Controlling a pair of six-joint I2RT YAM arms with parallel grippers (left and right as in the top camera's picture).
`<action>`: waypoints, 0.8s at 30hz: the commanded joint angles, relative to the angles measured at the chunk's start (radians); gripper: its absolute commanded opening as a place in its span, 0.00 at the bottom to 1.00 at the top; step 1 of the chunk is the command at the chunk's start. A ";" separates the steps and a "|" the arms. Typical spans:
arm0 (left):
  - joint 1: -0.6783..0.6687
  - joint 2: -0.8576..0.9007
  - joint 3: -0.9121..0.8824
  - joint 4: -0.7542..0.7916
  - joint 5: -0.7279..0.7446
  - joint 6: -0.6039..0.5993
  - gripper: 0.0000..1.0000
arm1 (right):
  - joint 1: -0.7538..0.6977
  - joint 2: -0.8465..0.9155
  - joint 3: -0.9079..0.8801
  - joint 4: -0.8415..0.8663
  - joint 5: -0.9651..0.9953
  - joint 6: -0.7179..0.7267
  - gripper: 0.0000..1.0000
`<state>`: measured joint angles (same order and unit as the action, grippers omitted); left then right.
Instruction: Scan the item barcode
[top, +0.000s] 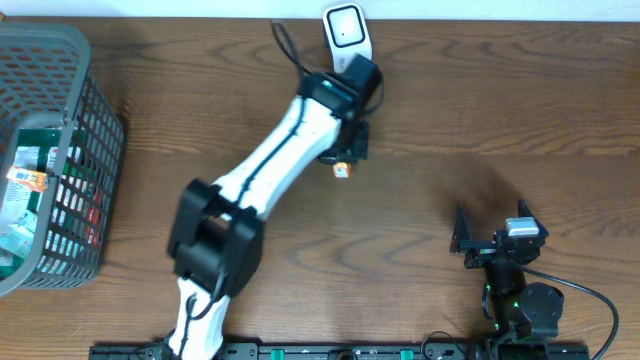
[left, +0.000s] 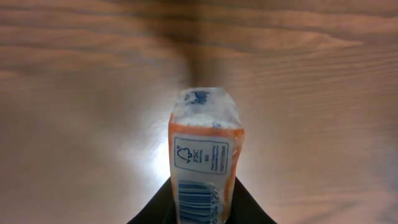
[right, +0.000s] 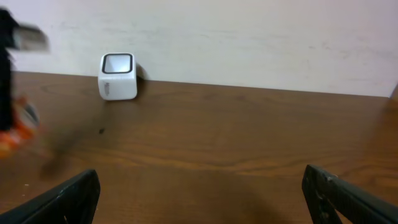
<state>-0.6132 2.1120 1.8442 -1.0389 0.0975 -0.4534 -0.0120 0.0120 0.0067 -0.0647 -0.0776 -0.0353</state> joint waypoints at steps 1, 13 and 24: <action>-0.023 0.053 -0.002 0.027 -0.024 -0.016 0.22 | -0.003 -0.005 -0.001 -0.004 0.002 0.012 0.99; -0.046 0.093 -0.012 0.091 -0.060 -0.016 0.22 | -0.003 -0.005 -0.001 -0.004 0.002 0.012 0.99; -0.060 0.094 -0.089 0.167 -0.111 -0.016 0.22 | -0.003 -0.005 -0.001 -0.004 0.002 0.012 0.99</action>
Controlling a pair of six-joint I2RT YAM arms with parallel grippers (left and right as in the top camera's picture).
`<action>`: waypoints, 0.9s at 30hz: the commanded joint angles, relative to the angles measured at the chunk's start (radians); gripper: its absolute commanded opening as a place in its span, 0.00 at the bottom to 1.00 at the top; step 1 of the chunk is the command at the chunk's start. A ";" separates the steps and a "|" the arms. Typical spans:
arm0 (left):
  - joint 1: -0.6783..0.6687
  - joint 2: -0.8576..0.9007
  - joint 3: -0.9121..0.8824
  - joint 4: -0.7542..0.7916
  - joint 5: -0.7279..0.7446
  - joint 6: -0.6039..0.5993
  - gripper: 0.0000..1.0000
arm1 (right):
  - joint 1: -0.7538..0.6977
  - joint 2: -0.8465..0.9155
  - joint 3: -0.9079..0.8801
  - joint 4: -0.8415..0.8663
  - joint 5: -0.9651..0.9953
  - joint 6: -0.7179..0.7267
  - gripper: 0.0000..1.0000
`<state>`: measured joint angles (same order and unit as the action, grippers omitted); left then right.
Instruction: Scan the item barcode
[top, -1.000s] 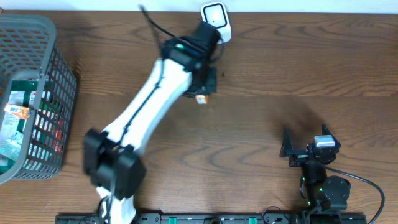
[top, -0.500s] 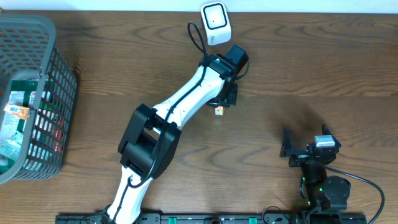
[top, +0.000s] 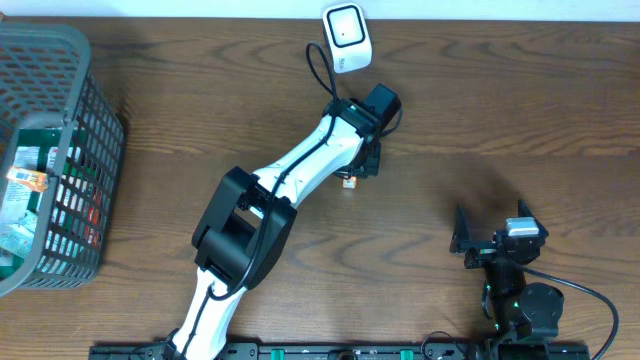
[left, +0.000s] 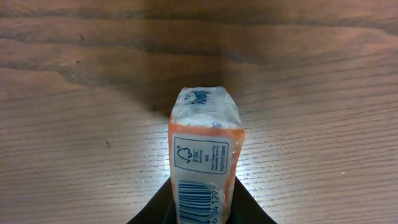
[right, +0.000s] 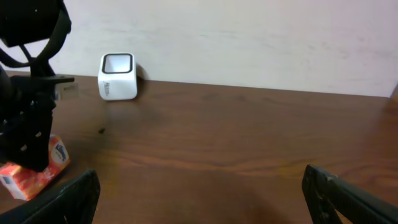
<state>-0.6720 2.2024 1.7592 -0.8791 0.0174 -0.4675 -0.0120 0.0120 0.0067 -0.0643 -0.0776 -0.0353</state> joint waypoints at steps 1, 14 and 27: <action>-0.002 0.004 -0.004 0.010 -0.030 -0.002 0.22 | -0.003 -0.005 -0.001 -0.004 0.002 0.012 0.99; -0.008 0.009 -0.016 0.007 -0.030 -0.002 0.56 | -0.003 -0.005 -0.001 -0.004 0.002 0.012 0.99; 0.054 -0.050 0.039 -0.002 -0.049 0.025 0.67 | -0.003 -0.005 -0.001 -0.004 0.002 0.012 0.99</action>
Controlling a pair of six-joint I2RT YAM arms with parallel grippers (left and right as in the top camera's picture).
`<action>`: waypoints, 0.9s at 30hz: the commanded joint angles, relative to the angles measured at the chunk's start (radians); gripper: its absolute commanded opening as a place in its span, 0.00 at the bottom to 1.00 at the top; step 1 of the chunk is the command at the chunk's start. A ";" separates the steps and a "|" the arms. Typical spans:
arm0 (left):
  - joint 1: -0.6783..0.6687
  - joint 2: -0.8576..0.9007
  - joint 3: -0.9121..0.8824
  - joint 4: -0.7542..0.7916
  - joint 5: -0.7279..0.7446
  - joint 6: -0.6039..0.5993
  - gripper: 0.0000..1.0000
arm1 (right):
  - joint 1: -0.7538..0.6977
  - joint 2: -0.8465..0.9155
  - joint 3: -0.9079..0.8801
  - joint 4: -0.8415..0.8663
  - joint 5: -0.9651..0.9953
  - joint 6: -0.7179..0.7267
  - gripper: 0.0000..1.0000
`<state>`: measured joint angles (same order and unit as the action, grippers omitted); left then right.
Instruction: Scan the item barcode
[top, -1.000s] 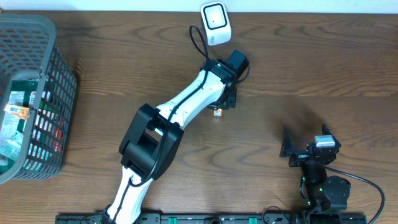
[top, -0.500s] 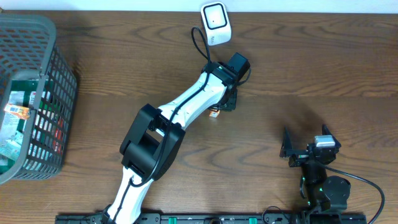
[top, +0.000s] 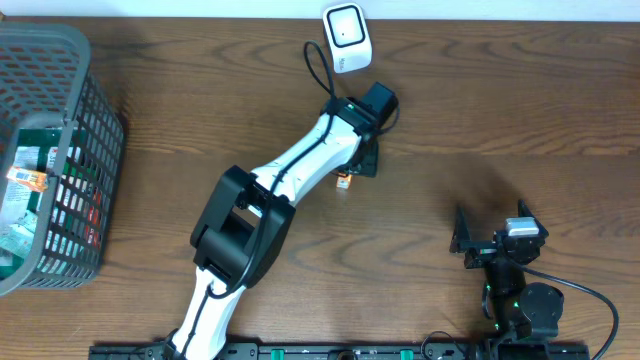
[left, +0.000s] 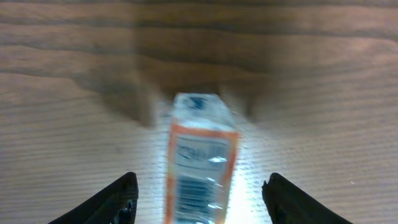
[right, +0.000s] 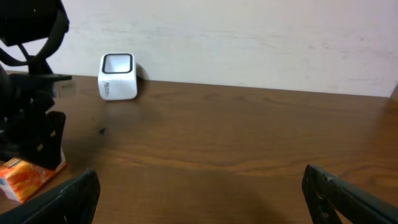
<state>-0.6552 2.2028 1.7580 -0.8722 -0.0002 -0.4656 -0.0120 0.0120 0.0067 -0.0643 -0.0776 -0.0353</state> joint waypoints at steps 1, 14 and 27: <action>0.050 -0.069 0.047 -0.014 -0.047 0.023 0.68 | -0.003 -0.005 -0.001 -0.004 0.002 0.012 0.99; 0.427 -0.593 0.082 -0.036 -0.159 0.022 0.68 | -0.003 -0.005 -0.001 -0.004 0.002 0.012 0.99; 0.834 -0.784 0.081 -0.142 -0.039 0.074 0.67 | -0.003 -0.005 -0.001 -0.004 0.002 0.012 0.99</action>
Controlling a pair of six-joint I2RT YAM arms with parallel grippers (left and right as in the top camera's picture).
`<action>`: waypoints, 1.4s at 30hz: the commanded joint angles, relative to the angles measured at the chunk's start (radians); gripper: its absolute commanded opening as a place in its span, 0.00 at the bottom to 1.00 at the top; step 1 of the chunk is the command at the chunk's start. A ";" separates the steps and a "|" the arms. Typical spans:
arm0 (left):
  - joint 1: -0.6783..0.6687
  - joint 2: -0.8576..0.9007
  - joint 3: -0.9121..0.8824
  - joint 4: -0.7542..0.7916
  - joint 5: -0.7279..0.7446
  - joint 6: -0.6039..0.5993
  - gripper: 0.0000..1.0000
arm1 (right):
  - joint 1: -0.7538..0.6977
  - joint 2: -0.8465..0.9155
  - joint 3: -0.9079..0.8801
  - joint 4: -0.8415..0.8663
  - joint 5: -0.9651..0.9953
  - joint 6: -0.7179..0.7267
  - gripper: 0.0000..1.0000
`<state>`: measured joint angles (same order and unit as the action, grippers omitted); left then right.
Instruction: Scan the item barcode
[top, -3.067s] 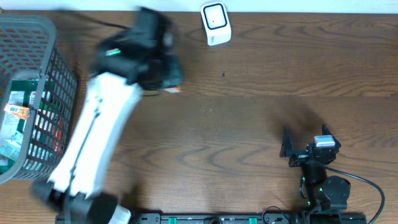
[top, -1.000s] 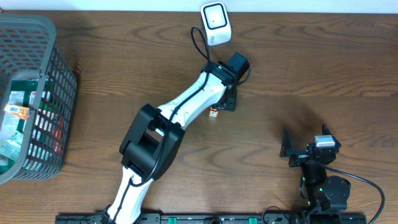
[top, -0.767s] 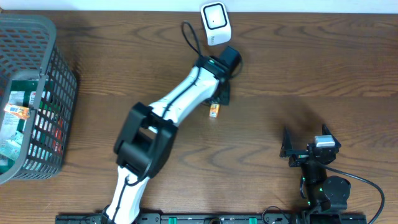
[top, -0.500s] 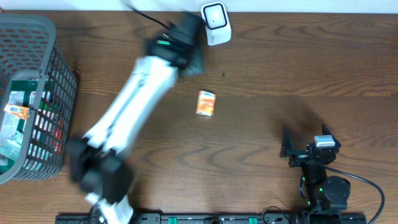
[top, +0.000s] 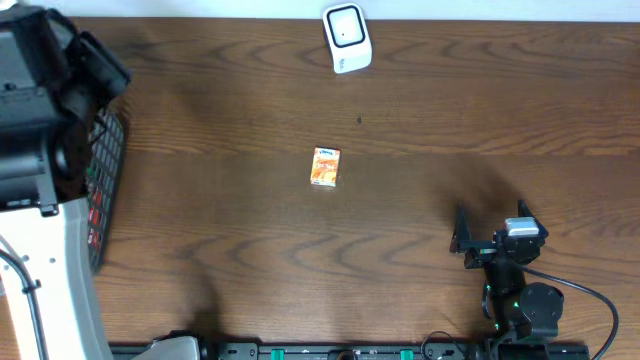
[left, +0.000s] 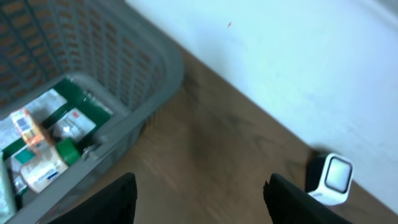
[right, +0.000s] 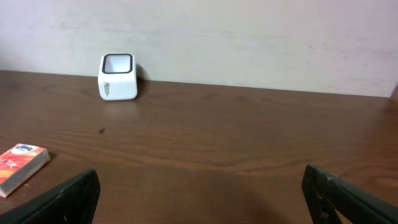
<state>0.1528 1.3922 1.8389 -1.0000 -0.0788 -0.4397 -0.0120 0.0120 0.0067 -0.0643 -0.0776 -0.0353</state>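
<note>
A small orange tissue packet (top: 325, 166) lies flat on the brown table, alone near the middle; the right wrist view shows the packet (right: 22, 167) at its left edge. The white barcode scanner (top: 346, 37) stands at the table's back edge, also seen as the scanner (left: 333, 179) and the scanner (right: 118, 76). My left gripper (left: 199, 205) is open and empty, high over the table beside the grey basket (left: 124, 106). My right gripper (right: 199, 199) is open and empty near the front right.
The grey mesh basket (top: 105, 180) at the far left holds several packaged goods (left: 43, 149). My left arm (top: 40, 110) looms large over it in the overhead view. A pale wall (right: 249, 37) runs behind the table.
My left arm has gone from over the packet at the table's middle to the far left above the basket. The packet stays lying on the table. The right arm has not moved.
My left gripper was shut on the orange packet just in front of the scanner. Then it held the packet low over the table a little nearer. Then its jaws stood open round the packet. Now the packet lies alone and the arm is by the basket.
</note>
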 joint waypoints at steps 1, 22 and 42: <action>0.040 0.031 0.000 -0.021 0.038 0.047 0.67 | -0.003 -0.005 -0.001 -0.004 0.002 0.012 0.99; -0.239 0.436 -0.095 -0.147 0.498 0.406 0.42 | -0.003 -0.005 -0.001 -0.004 0.002 0.012 0.99; -0.418 0.863 -0.127 0.025 0.723 0.560 0.38 | -0.003 -0.005 -0.001 -0.004 0.002 0.012 0.99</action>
<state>-0.2642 2.2486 1.7363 -0.9936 0.5816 0.0879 -0.0120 0.0120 0.0067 -0.0643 -0.0776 -0.0353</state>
